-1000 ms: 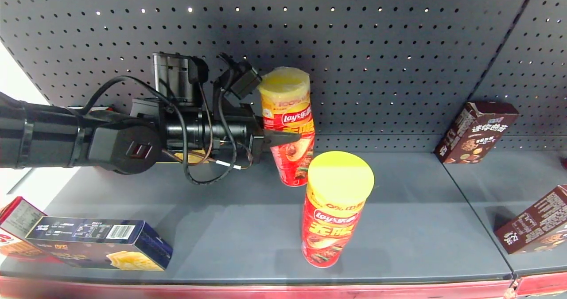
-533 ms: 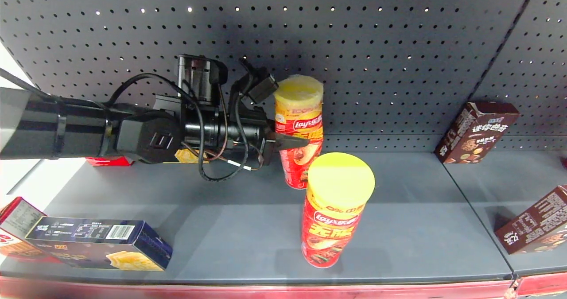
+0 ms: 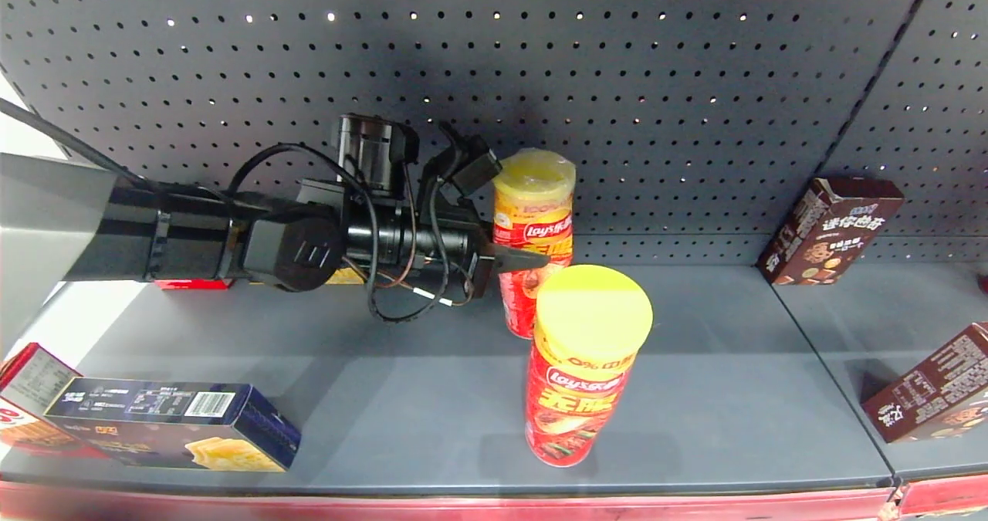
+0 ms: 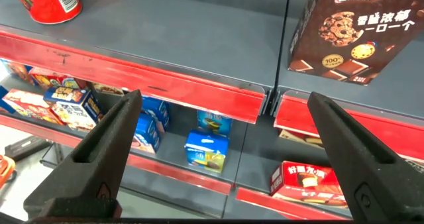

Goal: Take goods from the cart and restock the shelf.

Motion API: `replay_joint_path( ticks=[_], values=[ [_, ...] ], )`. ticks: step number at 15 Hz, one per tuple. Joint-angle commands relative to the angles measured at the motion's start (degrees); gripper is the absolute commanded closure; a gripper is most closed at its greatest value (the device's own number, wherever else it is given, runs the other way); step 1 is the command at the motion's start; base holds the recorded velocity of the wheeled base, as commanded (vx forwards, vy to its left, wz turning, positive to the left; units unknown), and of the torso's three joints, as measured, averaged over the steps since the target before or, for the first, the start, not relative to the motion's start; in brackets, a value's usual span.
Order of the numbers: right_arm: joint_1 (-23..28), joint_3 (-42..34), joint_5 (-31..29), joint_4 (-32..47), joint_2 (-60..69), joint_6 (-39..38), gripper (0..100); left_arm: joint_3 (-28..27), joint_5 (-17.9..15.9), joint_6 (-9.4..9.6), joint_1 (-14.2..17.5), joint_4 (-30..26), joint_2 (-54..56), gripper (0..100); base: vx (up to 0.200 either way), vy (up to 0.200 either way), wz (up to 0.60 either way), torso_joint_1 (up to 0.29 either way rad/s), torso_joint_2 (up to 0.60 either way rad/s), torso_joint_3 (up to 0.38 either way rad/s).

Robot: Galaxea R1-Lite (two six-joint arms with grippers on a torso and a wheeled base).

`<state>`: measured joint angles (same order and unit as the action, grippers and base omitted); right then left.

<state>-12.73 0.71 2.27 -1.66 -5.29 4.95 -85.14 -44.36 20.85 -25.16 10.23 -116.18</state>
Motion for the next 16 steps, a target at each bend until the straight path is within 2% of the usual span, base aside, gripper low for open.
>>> replay_joint_path(
  ticks=[1,8,9,15,16],
  values=[
    [-0.02,0.0,0.02,-0.01,-0.16,-0.03,0,0.06,-0.02,-0.02,0.02,0.06,-0.37,100,0.0,0.0,0.0,0.0,0.0,0.0],
    [-0.02,0.0,0.02,-0.01,-0.16,-0.03,0,0.24,0.06,0.69,0.29,0.06,-1.16,100,0.0,0.0,0.0,0.0,0.0,0.0],
    [-0.02,0.0,0.02,-0.01,-0.16,-0.03,0,0.24,0.06,0.78,0.29,0.06,-1.16,0,0.0,0.0,0.0,0.0,0.0,0.0],
    [-0.02,0.0,0.02,-0.01,-0.16,-0.03,0,1.91,0.15,0.69,0.64,0.06,-0.19,0,0.0,0.0,0.0,0.0,0.0,0.0],
    [-0.02,0.0,0.02,-0.01,-0.16,-0.03,0,3.4,0.24,0.78,1.96,0.06,1.65,0,0.0,0.0,0.0,0.0,0.0,0.0]
  ],
)
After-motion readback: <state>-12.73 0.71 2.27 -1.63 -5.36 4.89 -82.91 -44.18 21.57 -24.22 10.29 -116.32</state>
